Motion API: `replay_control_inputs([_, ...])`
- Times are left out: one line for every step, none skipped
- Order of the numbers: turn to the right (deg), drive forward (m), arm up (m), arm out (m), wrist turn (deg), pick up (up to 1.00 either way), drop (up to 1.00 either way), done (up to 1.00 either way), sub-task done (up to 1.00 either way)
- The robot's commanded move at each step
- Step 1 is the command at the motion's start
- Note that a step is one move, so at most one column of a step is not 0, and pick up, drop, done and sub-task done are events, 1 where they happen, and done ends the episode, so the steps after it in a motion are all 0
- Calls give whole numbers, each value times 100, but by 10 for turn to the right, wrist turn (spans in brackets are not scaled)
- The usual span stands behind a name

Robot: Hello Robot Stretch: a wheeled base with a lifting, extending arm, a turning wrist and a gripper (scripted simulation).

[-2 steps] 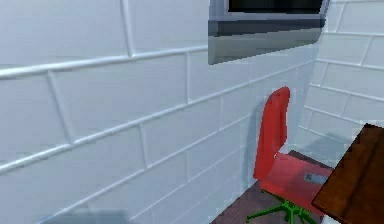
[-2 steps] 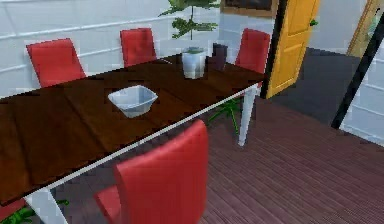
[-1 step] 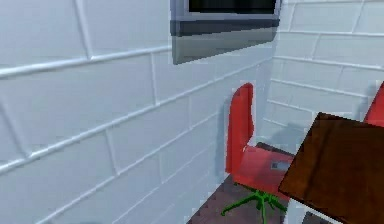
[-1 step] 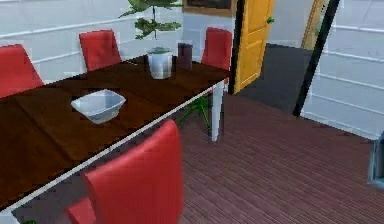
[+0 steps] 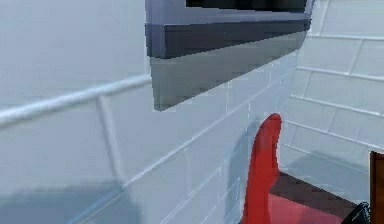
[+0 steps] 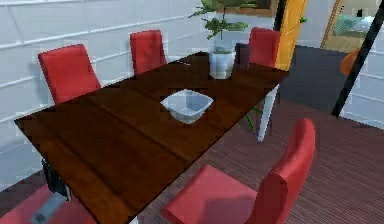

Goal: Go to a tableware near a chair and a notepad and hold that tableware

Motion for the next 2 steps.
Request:
replay_control_inputs([-450, 0, 0, 0, 0, 0, 0, 0, 0])
replay_control_inputs([-450, 0, 0, 0, 0, 0, 0, 0, 0])
